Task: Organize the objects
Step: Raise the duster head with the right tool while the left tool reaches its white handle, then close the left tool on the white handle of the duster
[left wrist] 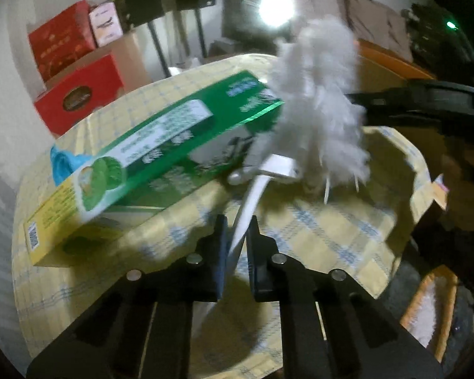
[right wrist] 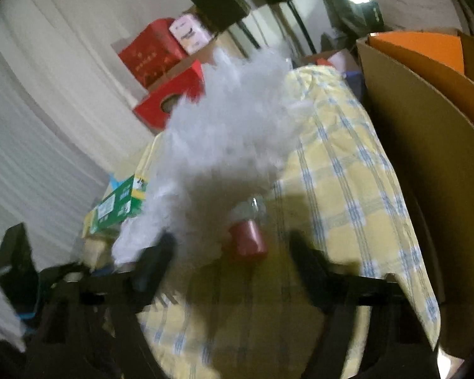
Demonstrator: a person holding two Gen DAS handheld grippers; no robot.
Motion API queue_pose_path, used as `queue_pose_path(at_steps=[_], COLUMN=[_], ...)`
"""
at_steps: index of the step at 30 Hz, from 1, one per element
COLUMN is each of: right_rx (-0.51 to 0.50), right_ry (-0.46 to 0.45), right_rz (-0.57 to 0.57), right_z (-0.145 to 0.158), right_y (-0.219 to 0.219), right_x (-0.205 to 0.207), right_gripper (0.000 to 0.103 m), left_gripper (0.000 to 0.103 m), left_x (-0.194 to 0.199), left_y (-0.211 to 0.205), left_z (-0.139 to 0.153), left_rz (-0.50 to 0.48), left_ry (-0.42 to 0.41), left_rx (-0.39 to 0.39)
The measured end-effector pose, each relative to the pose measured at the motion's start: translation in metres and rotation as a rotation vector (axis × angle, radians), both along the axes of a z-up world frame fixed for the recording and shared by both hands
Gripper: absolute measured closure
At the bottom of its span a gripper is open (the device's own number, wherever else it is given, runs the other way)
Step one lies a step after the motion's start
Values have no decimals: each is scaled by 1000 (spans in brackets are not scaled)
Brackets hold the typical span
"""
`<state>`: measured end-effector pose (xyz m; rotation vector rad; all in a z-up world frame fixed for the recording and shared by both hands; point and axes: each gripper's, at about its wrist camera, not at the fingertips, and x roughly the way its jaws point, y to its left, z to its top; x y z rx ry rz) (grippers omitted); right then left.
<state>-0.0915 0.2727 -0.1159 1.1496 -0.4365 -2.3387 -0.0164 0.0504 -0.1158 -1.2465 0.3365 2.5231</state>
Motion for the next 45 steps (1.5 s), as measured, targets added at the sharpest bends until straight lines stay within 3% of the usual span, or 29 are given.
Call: queue_pose_path(at_steps=[1, 5, 7, 9, 17, 21, 27, 37, 43, 45], right_rx=[10, 33, 6, 2, -26, -41, -38, -164, -121, -40], right_ry=[8, 9, 4, 12, 54, 60, 107, 109, 117, 136], right_rz=[7, 24, 10, -3, 6, 59, 108, 68, 78, 80], right_z=[0, 1, 0, 2, 2, 0, 3, 26, 17, 14], right_y=[-3, -8, 0, 5, -3, -20, -43, -31, -48, -60], right_x=[0, 0, -2, -7, -23, -30, -31, -55, -53, -52], right_gripper=[66, 62, 42, 29, 18, 16, 4, 2, 2, 11], left_gripper=[94, 93, 93, 93, 94, 94, 94, 94, 96, 96], left_x=[0, -2, -5, -6, -6, -7, -9, -3, 9, 11], left_y=[2, 0, -5, -12, -24, -28, -32, -29, -16, -10], left_z=[0, 0, 1, 1, 3, 1, 0, 4, 9, 8], left_rz=[-2, 15, 29, 36, 35, 54, 64, 44, -31, -39], left_ry=[1, -17, -41, -61, -55, -66, -66, -40, -10, -3], left_rx=[-4, 5, 40, 74, 55, 75, 94, 83, 92, 87])
